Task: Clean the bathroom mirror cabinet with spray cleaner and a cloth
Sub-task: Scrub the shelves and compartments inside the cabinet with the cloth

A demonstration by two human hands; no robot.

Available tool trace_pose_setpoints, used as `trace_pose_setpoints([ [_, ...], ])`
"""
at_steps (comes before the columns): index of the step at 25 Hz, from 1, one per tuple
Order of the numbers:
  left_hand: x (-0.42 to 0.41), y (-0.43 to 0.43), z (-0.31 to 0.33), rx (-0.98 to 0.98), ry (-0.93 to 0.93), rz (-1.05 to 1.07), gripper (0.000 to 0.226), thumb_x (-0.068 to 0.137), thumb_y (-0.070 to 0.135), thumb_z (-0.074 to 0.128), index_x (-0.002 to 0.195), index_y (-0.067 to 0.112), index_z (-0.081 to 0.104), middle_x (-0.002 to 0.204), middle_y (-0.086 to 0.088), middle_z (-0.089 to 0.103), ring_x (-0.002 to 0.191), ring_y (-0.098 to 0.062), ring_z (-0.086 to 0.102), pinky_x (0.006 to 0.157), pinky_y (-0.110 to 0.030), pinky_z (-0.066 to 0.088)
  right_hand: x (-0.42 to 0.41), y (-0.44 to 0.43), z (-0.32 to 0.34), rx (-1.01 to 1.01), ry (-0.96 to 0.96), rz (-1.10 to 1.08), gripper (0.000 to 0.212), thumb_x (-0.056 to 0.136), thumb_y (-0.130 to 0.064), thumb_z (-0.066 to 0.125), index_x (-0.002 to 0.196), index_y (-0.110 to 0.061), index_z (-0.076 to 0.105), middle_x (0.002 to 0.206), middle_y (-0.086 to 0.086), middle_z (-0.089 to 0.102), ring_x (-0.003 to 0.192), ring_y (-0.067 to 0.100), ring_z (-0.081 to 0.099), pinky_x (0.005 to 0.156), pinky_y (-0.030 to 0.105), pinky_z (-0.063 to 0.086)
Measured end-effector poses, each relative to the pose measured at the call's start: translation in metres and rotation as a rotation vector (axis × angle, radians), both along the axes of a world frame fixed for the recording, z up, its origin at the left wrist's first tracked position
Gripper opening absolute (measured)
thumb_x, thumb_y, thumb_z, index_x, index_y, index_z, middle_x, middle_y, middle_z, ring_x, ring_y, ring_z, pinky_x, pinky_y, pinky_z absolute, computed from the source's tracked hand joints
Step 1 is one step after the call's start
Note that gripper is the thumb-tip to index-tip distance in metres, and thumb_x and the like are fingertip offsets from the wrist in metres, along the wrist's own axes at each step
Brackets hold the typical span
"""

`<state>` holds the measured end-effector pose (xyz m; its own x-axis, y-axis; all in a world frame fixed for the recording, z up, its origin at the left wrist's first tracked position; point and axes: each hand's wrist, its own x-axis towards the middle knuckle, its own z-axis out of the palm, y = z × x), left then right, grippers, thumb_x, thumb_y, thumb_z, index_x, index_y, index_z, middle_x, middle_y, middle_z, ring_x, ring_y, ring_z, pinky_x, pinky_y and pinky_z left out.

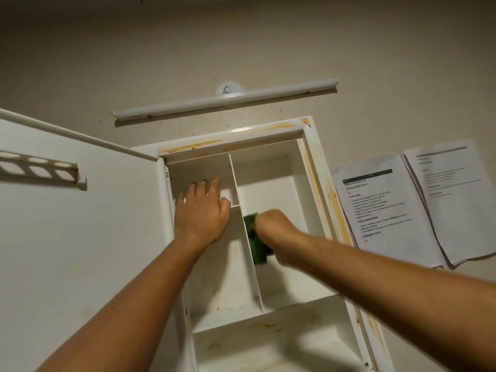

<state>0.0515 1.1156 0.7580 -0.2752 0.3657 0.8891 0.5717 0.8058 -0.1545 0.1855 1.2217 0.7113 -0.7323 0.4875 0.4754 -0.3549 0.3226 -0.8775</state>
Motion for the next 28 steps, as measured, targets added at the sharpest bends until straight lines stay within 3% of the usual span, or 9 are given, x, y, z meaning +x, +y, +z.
trace_pose_setpoints([
  [2, -0.001, -0.001, -0.001, 0.003, -0.005, -0.002, 0.071, 0.094, 0.044, 0.014, 0.16, 0.021, 0.027, 0.153, -0.009, 0.046, 0.139, -0.03, 0.041, 0.113, -0.055, 0.037, -0.01, 0.011, 0.07, -0.038, 0.135, 0.072, 0.018, 0.091, 0.003, 0.044, 0.091, -0.002, 0.062, 0.077, 0.014, 0.056, 0.061, 0.026, 0.055, 0.053, 0.029, 0.047],
  [4, 0.0, 0.0, -0.002, 0.011, 0.006, 0.002, 0.071, 0.094, 0.044, 0.014, 0.16, 0.02, 0.027, 0.152, -0.009, 0.047, 0.139, -0.03, 0.042, 0.113, -0.055, 0.038, -0.015, 0.006, 0.116, -0.007, 0.271, 0.043, 0.019, 0.093, -0.001, 0.043, 0.092, -0.002, 0.061, 0.084, 0.014, 0.061, 0.072, 0.026, 0.059, 0.065, 0.035, 0.052],
  [6, 0.0, -0.001, 0.002, -0.004, -0.014, 0.003, 0.072, 0.094, 0.044, 0.014, 0.161, 0.02, 0.025, 0.154, -0.01, 0.044, 0.141, -0.03, 0.039, 0.114, -0.055, 0.036, -0.025, 0.01, 0.094, 0.101, 0.289, -0.04, 0.022, 0.09, -0.008, 0.045, 0.092, -0.006, 0.067, 0.087, 0.012, 0.069, 0.082, 0.03, 0.067, 0.076, 0.043, 0.061],
  [10, 0.003, -0.001, 0.001, -0.003, -0.016, 0.0, 0.073, 0.093, 0.045, 0.012, 0.162, 0.022, 0.022, 0.157, -0.008, 0.042, 0.144, -0.029, 0.037, 0.116, -0.054, 0.035, -0.029, 0.021, -0.018, 0.267, -0.016, -0.116, 0.024, 0.087, -0.008, 0.045, 0.09, -0.013, 0.068, 0.089, 0.012, 0.07, 0.083, 0.032, 0.068, 0.079, 0.048, 0.062],
  [14, 0.0, 0.0, -0.002, 0.005, -0.004, -0.016, 0.072, 0.094, 0.046, 0.012, 0.161, 0.024, 0.024, 0.158, -0.005, 0.042, 0.144, -0.026, 0.038, 0.118, -0.051, 0.034, -0.044, 0.015, 0.052, 0.006, 0.053, -0.149, 0.016, 0.093, -0.01, 0.046, 0.09, -0.008, 0.061, 0.096, 0.016, 0.067, 0.091, 0.034, 0.066, 0.077, 0.039, 0.056],
  [18, -0.001, 0.001, -0.001, 0.024, 0.031, -0.001, 0.074, 0.092, 0.046, 0.009, 0.161, 0.025, 0.024, 0.157, -0.003, 0.043, 0.143, -0.024, 0.039, 0.117, -0.049, 0.035, -0.056, 0.013, 0.097, 0.096, 0.31, -0.102, 0.02, 0.09, -0.014, 0.051, 0.082, -0.014, 0.069, 0.081, 0.008, 0.073, 0.08, 0.031, 0.07, 0.072, 0.042, 0.061],
  [21, -0.002, 0.0, -0.001, 0.014, 0.022, -0.008, 0.075, 0.092, 0.047, 0.008, 0.162, 0.025, 0.022, 0.158, -0.003, 0.042, 0.144, -0.024, 0.037, 0.118, -0.048, 0.033, -0.057, 0.025, 0.042, 0.228, 0.201, -0.196, 0.019, 0.09, -0.021, 0.053, 0.087, -0.019, 0.071, 0.081, 0.002, 0.074, 0.078, 0.027, 0.071, 0.076, 0.047, 0.062],
  [24, -0.003, 0.0, 0.001, 0.01, 0.023, -0.007, 0.073, 0.093, 0.046, 0.011, 0.162, 0.024, 0.022, 0.159, -0.004, 0.041, 0.145, -0.025, 0.037, 0.119, -0.049, 0.034, -0.05, 0.029, 0.002, 0.264, 0.002, -0.14, 0.021, 0.093, -0.011, 0.048, 0.093, -0.015, 0.068, 0.089, 0.008, 0.071, 0.082, 0.028, 0.069, 0.077, 0.047, 0.063],
  [28, -0.003, 0.002, 0.0, 0.013, 0.016, -0.022, 0.072, 0.094, 0.047, 0.012, 0.162, 0.025, 0.023, 0.16, -0.003, 0.04, 0.146, -0.024, 0.037, 0.119, -0.048, 0.034, -0.05, 0.022, 0.072, 0.08, 0.055, -0.214, 0.011, 0.094, -0.012, 0.05, 0.097, -0.006, 0.059, 0.097, 0.014, 0.065, 0.089, 0.031, 0.065, 0.08, 0.041, 0.057],
])
